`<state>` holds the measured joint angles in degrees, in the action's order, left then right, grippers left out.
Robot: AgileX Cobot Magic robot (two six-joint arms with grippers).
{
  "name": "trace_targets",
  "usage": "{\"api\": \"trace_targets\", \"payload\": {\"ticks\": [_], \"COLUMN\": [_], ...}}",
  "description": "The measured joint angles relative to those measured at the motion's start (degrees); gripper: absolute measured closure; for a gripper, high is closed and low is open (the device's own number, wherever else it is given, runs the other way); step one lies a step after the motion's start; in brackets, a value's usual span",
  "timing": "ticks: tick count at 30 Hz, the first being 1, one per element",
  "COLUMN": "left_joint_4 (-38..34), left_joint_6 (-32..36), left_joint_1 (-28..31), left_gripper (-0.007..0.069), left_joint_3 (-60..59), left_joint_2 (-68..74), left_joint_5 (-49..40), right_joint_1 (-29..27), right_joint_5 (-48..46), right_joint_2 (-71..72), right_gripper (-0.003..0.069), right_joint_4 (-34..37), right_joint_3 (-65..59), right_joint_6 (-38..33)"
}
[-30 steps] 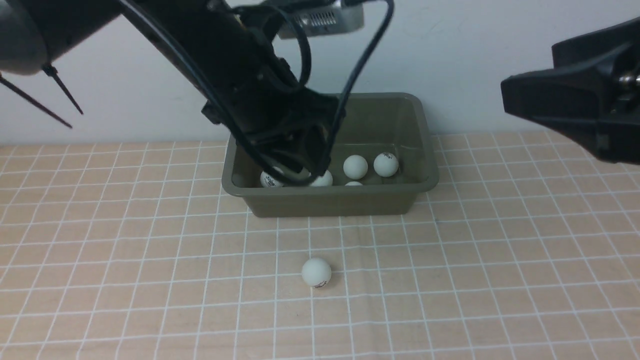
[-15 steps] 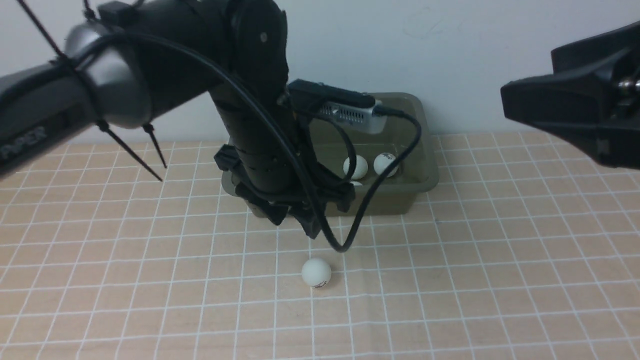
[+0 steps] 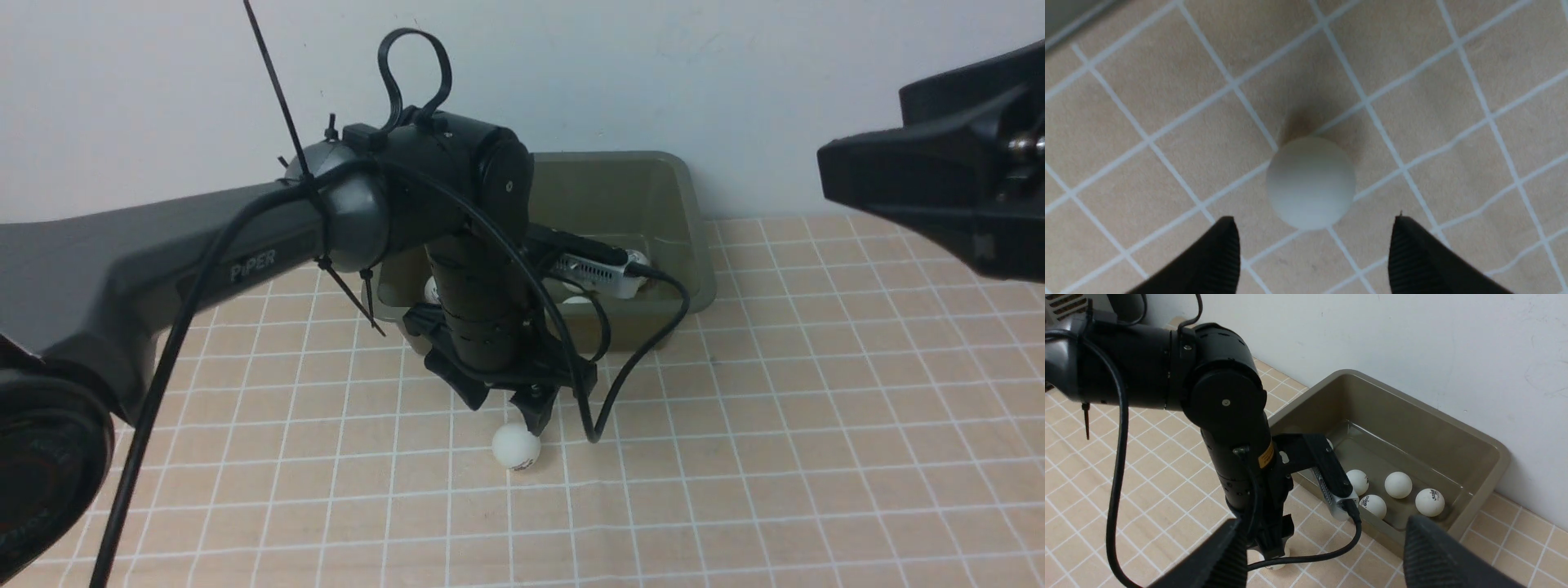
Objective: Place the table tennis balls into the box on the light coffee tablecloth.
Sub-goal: 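Reach for and grasp a ping pong ball on the table beside the basket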
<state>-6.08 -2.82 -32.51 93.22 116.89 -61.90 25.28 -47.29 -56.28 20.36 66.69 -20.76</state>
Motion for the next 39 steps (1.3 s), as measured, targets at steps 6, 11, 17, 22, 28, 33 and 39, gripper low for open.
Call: {"api": "trace_targets", "payload": {"ticks": [6, 11, 17, 22, 28, 33, 39], "left_joint_4": [0.0, -0.26, -0.72, -1.1, -1.15, -2.3, -7.27], "left_joint_6": [2.19, 4.72, 5.31, 6.21, 6.71, 8.57, 16.79], "left_joint_1": [0.0, 0.0, -0.04, -0.04, -0.04, -0.04, 0.06], "left_gripper": [0.0221, 0.0221, 0.0221, 0.0221, 0.0301, 0.0309, 0.0309], "left_joint_3": [0.0, 0.0, 0.0, 0.0, 0.39, 5.13, 20.19], "left_joint_2": [0.77, 2.65, 4.18, 6.49, 6.87, 6.87, 5.55], "left_joint_5": [2.33, 2.59, 2.65, 2.65, 2.58, -1.74, -6.62], "right_joint_1": [0.0, 0.0, 0.0, 0.0, 0.0, 0.0, 0.0], "right_joint_5": [-0.06, -0.07, -0.07, -0.12, -0.12, -0.12, -0.12], "right_joint_2": [0.0, 0.0, 0.0, 0.0, 0.0, 0.0, 0.0], "right_gripper": [0.0189, 0.0189, 0.0196, 0.0207, 0.0207, 0.0207, 0.0209], "right_joint_4": [-0.01, -0.01, -0.01, -0.01, -0.01, -0.01, -0.01], "right_joint_3": [0.0, 0.0, 0.0, 0.0, 0.0, -0.05, -0.06], "right_joint_6": [-0.01, -0.06, -0.06, -0.06, -0.12, -0.12, -0.12]}}
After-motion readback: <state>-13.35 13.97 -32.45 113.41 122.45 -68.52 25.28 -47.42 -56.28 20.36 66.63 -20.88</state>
